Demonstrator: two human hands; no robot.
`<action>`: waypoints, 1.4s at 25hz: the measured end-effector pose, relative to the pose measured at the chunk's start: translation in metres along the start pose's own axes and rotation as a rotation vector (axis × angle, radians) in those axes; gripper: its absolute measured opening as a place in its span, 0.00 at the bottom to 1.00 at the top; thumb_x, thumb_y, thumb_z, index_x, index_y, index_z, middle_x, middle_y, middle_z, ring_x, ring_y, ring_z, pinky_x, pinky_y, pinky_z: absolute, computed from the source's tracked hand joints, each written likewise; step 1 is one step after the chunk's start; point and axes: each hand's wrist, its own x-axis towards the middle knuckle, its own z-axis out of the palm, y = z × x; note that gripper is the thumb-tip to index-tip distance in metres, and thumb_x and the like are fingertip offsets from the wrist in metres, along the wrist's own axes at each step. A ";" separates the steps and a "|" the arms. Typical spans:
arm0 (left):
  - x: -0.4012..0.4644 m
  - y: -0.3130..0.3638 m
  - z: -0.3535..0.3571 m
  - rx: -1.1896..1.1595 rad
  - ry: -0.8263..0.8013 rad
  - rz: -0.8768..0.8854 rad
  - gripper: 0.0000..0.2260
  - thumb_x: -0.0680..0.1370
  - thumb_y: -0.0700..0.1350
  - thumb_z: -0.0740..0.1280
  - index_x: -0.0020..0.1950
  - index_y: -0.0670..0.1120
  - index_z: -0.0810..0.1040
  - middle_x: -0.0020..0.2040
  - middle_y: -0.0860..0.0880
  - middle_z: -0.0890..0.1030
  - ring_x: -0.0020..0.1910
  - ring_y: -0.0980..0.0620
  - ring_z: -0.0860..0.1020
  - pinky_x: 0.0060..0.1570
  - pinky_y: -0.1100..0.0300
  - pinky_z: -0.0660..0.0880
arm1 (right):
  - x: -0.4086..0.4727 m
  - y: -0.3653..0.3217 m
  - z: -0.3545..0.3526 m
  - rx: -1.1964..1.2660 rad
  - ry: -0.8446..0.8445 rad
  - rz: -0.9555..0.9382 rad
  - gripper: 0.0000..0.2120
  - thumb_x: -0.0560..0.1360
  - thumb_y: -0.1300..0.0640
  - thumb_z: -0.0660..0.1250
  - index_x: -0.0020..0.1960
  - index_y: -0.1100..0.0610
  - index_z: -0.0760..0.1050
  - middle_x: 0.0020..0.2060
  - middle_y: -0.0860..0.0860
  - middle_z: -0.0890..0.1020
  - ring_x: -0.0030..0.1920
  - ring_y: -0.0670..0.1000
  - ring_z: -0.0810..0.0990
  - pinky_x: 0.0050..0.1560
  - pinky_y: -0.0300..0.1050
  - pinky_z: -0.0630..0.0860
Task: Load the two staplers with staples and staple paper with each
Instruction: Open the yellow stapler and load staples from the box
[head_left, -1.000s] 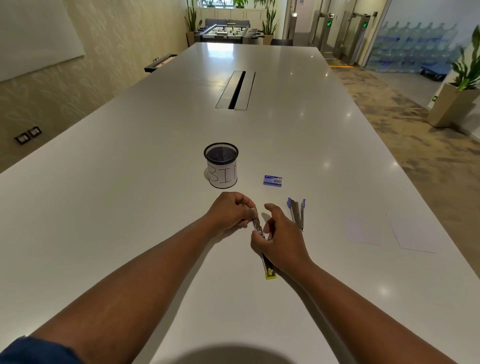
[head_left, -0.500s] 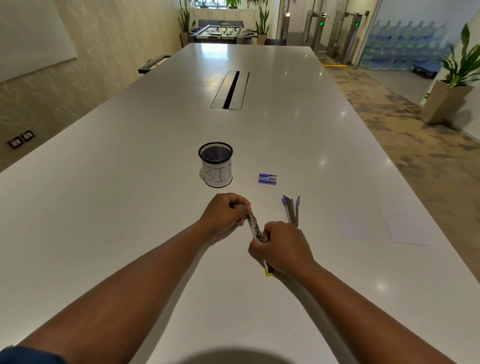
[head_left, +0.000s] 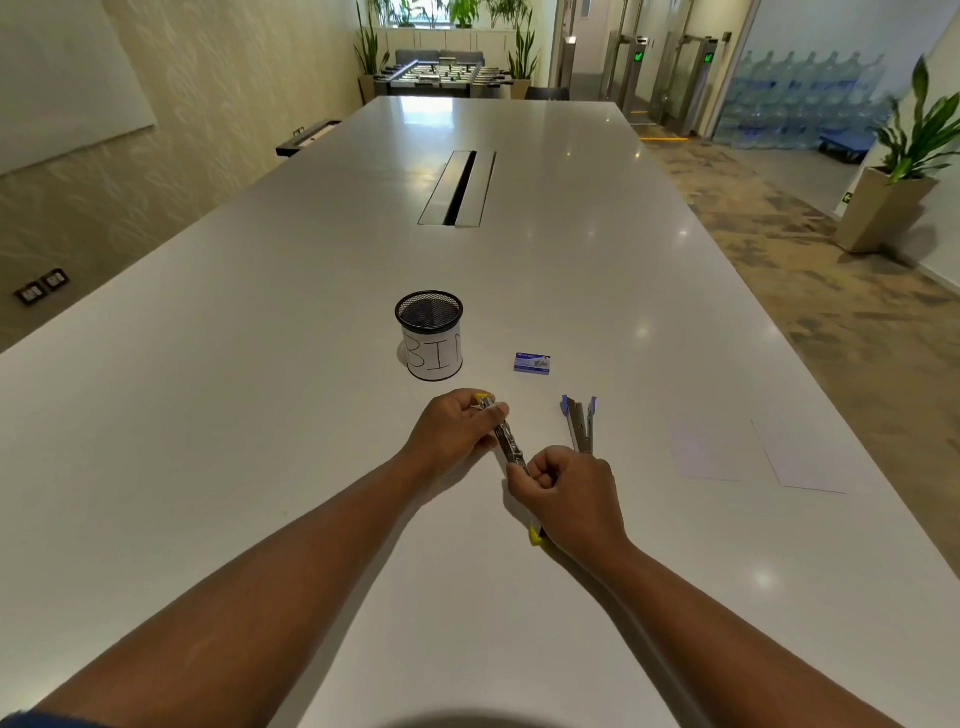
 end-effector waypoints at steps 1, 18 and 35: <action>0.000 0.000 0.000 0.000 0.001 0.005 0.09 0.78 0.40 0.72 0.56 0.37 0.80 0.41 0.40 0.81 0.44 0.43 0.81 0.52 0.48 0.78 | 0.000 0.000 0.000 0.009 0.000 0.008 0.14 0.71 0.47 0.74 0.32 0.53 0.76 0.24 0.48 0.78 0.26 0.49 0.76 0.35 0.50 0.80; -0.005 0.002 0.001 0.050 0.047 0.059 0.07 0.80 0.36 0.68 0.56 0.32 0.77 0.33 0.41 0.81 0.27 0.48 0.78 0.29 0.57 0.76 | -0.004 -0.006 -0.005 0.400 -0.070 -0.084 0.12 0.75 0.42 0.70 0.53 0.47 0.80 0.40 0.51 0.83 0.39 0.58 0.81 0.41 0.58 0.80; -0.010 0.006 -0.005 0.157 -0.119 0.015 0.28 0.80 0.65 0.61 0.57 0.41 0.81 0.44 0.41 0.83 0.35 0.51 0.73 0.31 0.59 0.63 | 0.015 0.001 0.011 0.114 -0.161 0.014 0.24 0.77 0.33 0.62 0.70 0.42 0.72 0.40 0.35 0.83 0.44 0.41 0.82 0.48 0.53 0.80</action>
